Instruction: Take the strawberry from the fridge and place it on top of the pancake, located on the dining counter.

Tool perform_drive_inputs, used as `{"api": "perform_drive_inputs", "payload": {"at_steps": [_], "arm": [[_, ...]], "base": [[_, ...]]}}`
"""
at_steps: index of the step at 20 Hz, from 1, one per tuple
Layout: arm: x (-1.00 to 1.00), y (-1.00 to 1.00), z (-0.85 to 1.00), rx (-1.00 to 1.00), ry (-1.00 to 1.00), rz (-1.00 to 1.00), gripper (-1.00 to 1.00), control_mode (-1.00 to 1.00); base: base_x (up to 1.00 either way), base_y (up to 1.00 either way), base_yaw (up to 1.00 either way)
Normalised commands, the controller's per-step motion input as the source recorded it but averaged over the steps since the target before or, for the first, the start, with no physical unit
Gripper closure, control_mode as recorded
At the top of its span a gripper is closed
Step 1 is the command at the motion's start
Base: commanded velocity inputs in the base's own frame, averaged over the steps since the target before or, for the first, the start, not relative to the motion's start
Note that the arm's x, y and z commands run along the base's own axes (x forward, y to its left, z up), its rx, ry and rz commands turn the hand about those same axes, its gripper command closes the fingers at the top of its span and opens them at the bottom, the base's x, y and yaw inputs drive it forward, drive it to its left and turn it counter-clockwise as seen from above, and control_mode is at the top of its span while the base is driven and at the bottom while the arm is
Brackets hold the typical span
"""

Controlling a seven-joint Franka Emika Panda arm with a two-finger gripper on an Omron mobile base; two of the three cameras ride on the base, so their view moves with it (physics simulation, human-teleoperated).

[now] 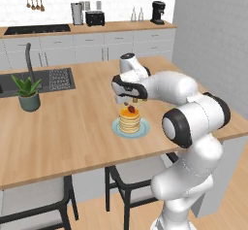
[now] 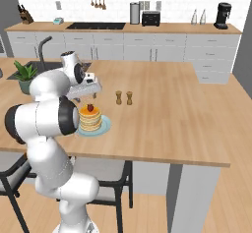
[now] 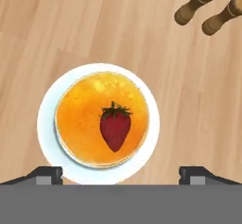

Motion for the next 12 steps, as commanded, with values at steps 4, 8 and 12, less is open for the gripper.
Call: {"api": "perform_drive_inputs", "payload": {"at_steps": [4, 8, 12], "arm": [[-1.00, 0.06, 0.65, -0.03, -0.23, -0.04, -1.00, -1.00], [-1.00, 0.19, 0.52, 0.00, -0.25, -0.04, -1.00, -1.00], [-1.00, 0.27, 0.33, 0.00, -0.22, -0.04, -1.00, -1.00]], "base": [[0.00, 0.00, 0.00], [0.00, 0.00, 0.00], [0.00, 0.00, 0.00]]}}
